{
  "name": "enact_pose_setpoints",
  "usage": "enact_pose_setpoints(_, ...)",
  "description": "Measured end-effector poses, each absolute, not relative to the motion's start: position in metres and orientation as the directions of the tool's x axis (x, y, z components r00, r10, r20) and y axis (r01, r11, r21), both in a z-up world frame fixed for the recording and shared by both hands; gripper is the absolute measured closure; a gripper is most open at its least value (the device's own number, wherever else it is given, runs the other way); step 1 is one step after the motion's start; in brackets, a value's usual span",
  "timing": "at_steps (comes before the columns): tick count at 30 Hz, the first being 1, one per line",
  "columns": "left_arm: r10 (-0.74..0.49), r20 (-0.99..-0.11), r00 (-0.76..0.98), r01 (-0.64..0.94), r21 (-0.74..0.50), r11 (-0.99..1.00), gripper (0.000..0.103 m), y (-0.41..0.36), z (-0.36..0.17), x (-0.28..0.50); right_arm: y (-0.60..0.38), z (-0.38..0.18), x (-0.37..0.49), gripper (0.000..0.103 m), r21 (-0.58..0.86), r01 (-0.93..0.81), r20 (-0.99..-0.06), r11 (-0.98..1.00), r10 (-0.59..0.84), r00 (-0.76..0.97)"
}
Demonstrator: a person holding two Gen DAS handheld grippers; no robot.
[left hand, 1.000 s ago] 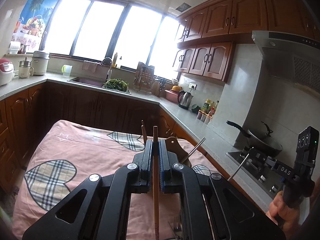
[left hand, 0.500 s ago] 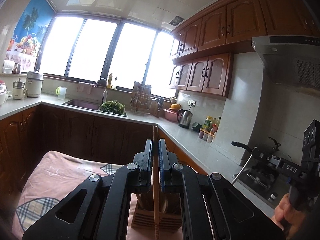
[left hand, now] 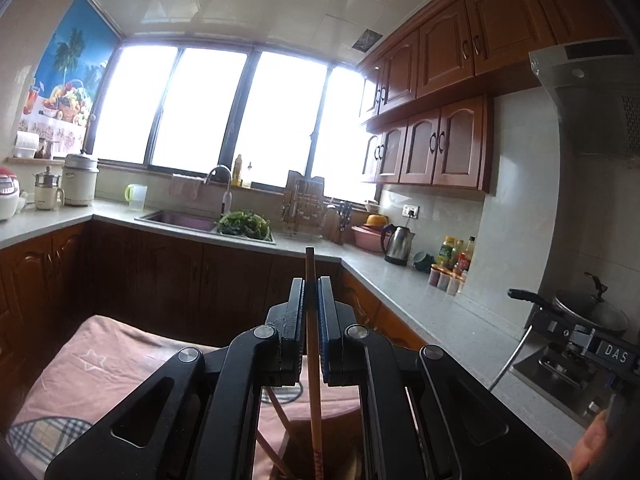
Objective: Organize utensils
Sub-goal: 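Lower the chopstick into the holder and open the right tool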
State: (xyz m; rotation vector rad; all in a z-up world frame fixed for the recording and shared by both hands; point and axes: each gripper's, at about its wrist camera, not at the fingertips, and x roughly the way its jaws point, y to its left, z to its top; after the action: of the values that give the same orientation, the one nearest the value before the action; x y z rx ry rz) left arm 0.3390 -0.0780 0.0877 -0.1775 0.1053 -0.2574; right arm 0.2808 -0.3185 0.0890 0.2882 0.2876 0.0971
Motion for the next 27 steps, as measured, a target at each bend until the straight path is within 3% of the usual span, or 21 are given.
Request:
enact_pose_setpoints(8,-0.258,-0.045,0.965,0.249,-0.149,0.957,0.098,-0.081,0.09,0.34,-0.308,0.048,0.292,0.099,0.294,-0.043,-0.338,0.955,0.146,0.93)
enact_pose_setpoints(14,-0.26,-0.03,0.965,0.252,-0.166,0.953,0.098,-0.079,0.093,0.345,-0.31,0.048,0.294,0.099,0.297,-0.041,-0.328,0.954,0.142,0.934)
enact_pose_setpoints(27,-0.261,-0.133,0.956,0.237,-0.172,0.956,0.098,-0.086,0.05,0.355,-0.306,0.028,0.304,0.099,0.303,-0.042,-0.368,0.952,0.158,0.916)
